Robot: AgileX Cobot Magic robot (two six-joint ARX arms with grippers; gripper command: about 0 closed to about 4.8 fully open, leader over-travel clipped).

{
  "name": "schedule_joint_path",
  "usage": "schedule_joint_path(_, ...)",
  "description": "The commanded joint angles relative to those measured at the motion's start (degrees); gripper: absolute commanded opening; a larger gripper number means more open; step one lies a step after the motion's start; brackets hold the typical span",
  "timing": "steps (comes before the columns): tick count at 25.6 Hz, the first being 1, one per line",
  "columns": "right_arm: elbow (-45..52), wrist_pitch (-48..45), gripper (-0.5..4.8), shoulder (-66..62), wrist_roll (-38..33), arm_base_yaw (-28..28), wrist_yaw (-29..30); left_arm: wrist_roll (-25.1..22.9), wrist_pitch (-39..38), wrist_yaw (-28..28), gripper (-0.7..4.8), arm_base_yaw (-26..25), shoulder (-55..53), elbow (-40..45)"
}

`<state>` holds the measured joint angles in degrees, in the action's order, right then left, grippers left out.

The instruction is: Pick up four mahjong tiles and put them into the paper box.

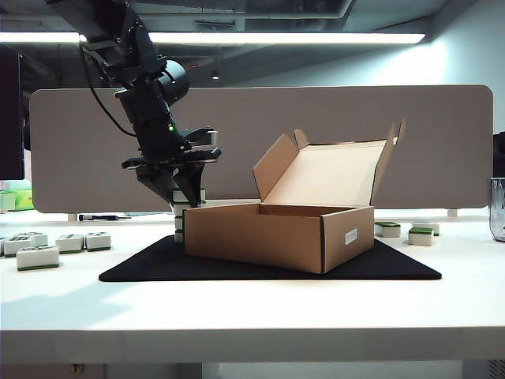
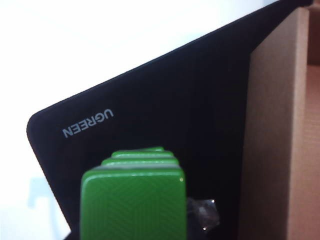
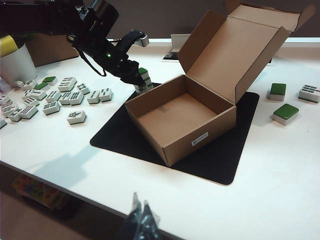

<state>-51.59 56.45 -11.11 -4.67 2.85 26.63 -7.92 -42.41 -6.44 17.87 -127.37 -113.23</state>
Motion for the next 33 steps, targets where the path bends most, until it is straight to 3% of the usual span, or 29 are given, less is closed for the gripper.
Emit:
schedule_joint_path(1,-0.1,-0.5,-0.01,-0.1,0.0,0.0,0.0,0.0,-0.8,-0.4,1.27,0.1,1.2,-2.5)
schedule_joint_path(8,-0.1,-0.5,-0.01,-0.1,0.0,0.0,0.0,0.6,-6.8,-1.3,1.27,2.1,1.6,-10.7)
schedule_joint_path(18,-0.1,-0.5,-0.01,-0.1,0.0,0.0,0.0,0.9,-6.3,-1.0,1.27,11.1,-0.5,-11.5)
schedule_joint_path(33,-0.1,-0.5,-0.01,-0.1,0.0,0.0,0.1,0.9,-6.3,-1.1,1.27,12.1,-9.2,-11.5)
